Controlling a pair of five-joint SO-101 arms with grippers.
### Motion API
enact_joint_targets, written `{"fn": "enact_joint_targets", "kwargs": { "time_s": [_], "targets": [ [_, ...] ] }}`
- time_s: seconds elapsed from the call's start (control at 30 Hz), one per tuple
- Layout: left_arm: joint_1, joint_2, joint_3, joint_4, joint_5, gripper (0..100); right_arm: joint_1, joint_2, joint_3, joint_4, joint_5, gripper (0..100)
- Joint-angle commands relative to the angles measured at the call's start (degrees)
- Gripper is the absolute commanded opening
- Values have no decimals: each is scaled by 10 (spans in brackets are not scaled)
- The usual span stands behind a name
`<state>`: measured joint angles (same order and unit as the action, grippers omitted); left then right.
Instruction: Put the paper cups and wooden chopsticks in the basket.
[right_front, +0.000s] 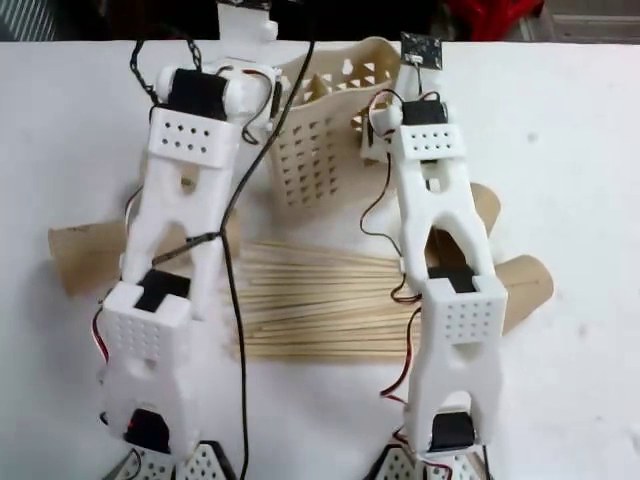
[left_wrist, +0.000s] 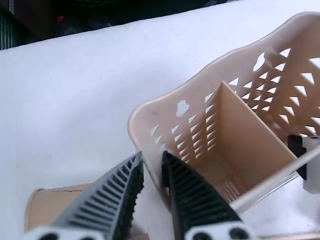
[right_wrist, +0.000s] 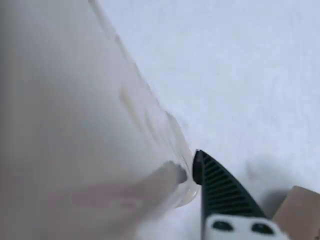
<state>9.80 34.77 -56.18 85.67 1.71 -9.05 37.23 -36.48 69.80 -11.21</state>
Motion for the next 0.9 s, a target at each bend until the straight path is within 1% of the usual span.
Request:
{"fn": "enact_joint_targets", "kwargs": {
  "time_s": [0.0,0.07,0.23,0.43,0.57,0.73,0.87],
  "targets": [
    [48,4,43,7,-44,23,16,-36,-40,46,56,232],
    [48,4,43,7,-53,23,14,-52,-57,74,84,243],
    [44,6,43,9,-79,23,19,-123,-114,136,98,243],
    [44,4,39,-2,-98,23,-4,-165,-122,200,151,243],
    [45,8,23,-4,-98,23,-5,-156,-109,192,151,238],
    [37,8,-5,-7,-97,23,-3,-159,-106,182,151,193],
    [18,9,-4,-13,-97,23,-8,-198,-106,167,151,226]
  ]
}}
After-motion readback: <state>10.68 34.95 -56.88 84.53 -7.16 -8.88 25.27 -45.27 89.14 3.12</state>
